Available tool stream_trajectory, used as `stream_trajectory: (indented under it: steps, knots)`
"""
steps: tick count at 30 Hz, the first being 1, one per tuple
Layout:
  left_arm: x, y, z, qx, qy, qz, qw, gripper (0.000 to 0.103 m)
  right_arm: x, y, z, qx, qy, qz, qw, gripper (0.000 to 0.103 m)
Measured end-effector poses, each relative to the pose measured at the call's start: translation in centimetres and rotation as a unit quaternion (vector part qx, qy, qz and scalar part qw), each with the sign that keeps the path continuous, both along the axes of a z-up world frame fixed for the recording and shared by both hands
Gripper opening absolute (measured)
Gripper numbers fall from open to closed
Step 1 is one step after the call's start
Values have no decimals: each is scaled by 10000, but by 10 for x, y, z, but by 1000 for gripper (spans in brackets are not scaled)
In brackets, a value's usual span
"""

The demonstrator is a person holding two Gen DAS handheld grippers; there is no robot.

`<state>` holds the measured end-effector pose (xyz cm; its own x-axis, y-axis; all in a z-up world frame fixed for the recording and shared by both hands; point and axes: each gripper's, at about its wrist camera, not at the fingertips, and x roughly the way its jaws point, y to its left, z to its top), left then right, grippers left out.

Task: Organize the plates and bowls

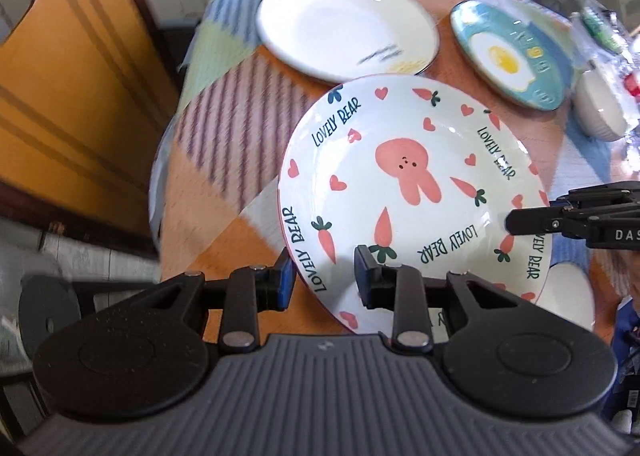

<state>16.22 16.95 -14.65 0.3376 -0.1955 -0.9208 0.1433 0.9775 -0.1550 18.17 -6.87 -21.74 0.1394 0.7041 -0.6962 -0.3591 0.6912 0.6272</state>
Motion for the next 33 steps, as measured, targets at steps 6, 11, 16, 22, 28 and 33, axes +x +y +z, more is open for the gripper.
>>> stream_trajectory:
  steps: [6,11,16,22,28,33]
  knots:
    - [13,5,-14,-266,-63,-92,9996,29,5,-11,4,-157,-70,-224,9996,19]
    - [28,-22,-26,-325,9,-359,9988,29,8,-31,8,-412,-222,-418,9980,19]
    - [31,-40,-42,-461,147,-484,9977,29,11,-52,-2,-555,-125,-449,9974,19]
    - [29,-51,-55,-431,244,-584,9971,29,15,-56,-8,-593,-19,-413,9974,19]
    - [30,-53,-62,-364,296,-561,9973,29,18,-56,-16,-570,36,-453,9973,19]
    - [31,-54,-67,-358,320,-519,9975,29,18,-52,-18,-637,-74,-407,9971,19]
